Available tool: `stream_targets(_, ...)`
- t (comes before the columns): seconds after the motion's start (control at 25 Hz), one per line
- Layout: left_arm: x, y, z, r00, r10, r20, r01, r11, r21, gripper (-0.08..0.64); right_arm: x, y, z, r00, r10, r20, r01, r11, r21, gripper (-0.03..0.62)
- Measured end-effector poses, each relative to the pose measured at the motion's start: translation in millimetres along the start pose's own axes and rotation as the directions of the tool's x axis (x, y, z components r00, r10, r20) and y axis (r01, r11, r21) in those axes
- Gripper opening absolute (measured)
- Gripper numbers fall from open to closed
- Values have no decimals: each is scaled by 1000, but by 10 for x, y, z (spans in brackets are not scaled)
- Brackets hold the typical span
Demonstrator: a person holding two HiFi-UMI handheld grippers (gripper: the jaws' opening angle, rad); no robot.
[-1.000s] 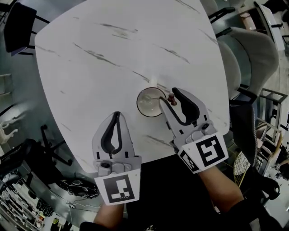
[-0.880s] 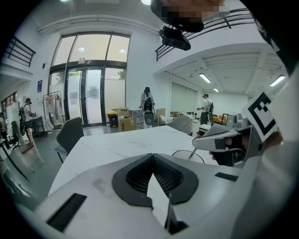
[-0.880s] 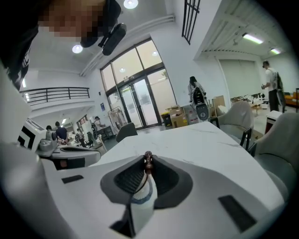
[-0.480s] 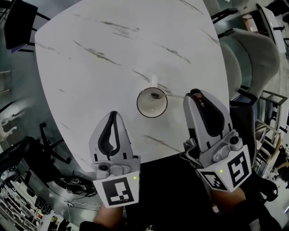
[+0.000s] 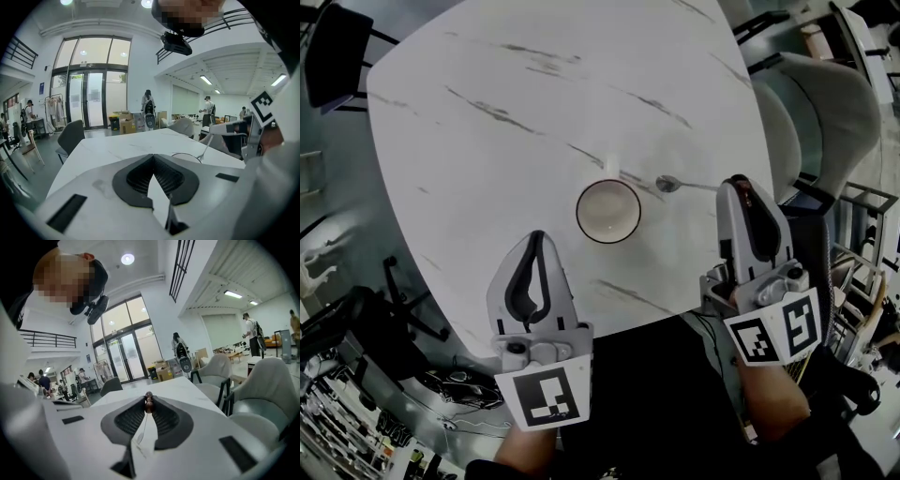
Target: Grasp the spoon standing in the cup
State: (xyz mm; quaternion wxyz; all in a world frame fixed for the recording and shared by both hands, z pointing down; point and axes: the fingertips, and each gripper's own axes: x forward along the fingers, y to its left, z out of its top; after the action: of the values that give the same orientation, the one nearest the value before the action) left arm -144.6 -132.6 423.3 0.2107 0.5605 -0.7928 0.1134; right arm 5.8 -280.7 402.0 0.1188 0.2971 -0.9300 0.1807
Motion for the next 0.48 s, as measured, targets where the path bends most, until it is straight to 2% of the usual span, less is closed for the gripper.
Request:
stream_targets(0.12,10,-3,-16,1000,8,-4,-8,1000,11,9,22,-83,-357,997,-27,-72,30,999,38,103)
stream_targets(0.28,19,-15,-31,1000,10,-6,-10,1000,15,9,24,-226,-637,993,-63,-96,75,990,118,103)
stream_targets(0.48,43,-23,-28,1000,9,-10,-9,1000,13,9,36,-371,-804,984,-143,-105,142,990,-15,121)
